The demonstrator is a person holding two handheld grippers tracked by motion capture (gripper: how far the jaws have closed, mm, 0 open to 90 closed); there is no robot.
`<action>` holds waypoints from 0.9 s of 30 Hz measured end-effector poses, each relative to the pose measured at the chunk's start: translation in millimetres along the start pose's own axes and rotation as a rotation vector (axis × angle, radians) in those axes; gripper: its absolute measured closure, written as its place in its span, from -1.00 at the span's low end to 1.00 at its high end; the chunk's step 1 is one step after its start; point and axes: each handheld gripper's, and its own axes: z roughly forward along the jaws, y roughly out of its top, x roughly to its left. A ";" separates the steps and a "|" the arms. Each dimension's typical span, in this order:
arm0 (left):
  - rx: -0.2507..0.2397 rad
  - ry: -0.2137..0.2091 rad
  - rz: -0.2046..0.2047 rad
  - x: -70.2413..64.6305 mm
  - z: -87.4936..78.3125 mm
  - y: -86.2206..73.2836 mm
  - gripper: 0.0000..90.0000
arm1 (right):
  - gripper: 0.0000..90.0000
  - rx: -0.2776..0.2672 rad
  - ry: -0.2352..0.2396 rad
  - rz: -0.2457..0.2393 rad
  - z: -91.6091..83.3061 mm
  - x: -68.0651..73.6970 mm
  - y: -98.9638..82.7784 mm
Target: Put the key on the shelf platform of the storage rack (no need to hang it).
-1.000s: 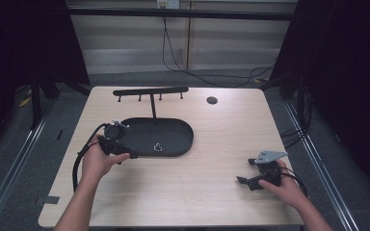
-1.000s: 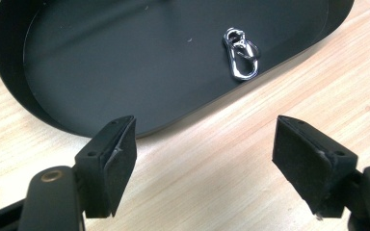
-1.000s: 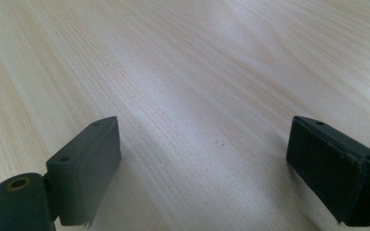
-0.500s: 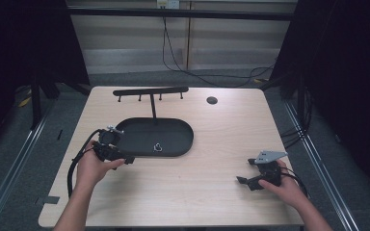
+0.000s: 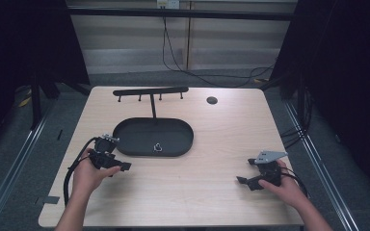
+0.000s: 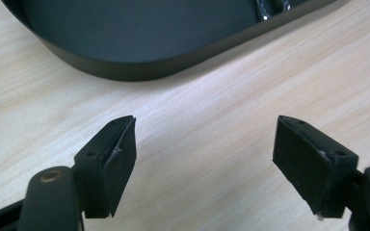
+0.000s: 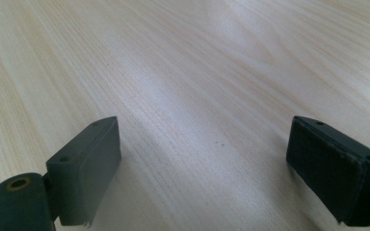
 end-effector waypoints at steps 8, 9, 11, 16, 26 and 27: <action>0.017 -0.004 0.005 2.1 5.3 -10.6 -0.50 | -0.75 0.000 0.000 0.000 0.0 0.0 0.0; 0.017 -0.003 0.008 2.4 5.9 -11.7 -0.50 | -0.75 0.000 0.000 0.000 0.0 0.0 0.0; 0.014 -0.008 0.010 2.7 6.9 -14.1 -0.50 | -0.75 0.000 0.000 0.000 0.0 0.0 0.0; 0.011 0.002 0.019 3.3 8.5 -19.5 -0.51 | -0.75 0.000 0.000 0.000 0.0 0.0 0.0; 0.001 0.030 0.013 9.6 11.5 -30.4 -0.59 | -0.75 0.000 0.000 0.000 0.0 0.0 0.0; 0.001 0.030 0.016 9.8 12.2 -31.2 -0.60 | -0.75 0.000 0.000 0.000 0.0 0.0 0.0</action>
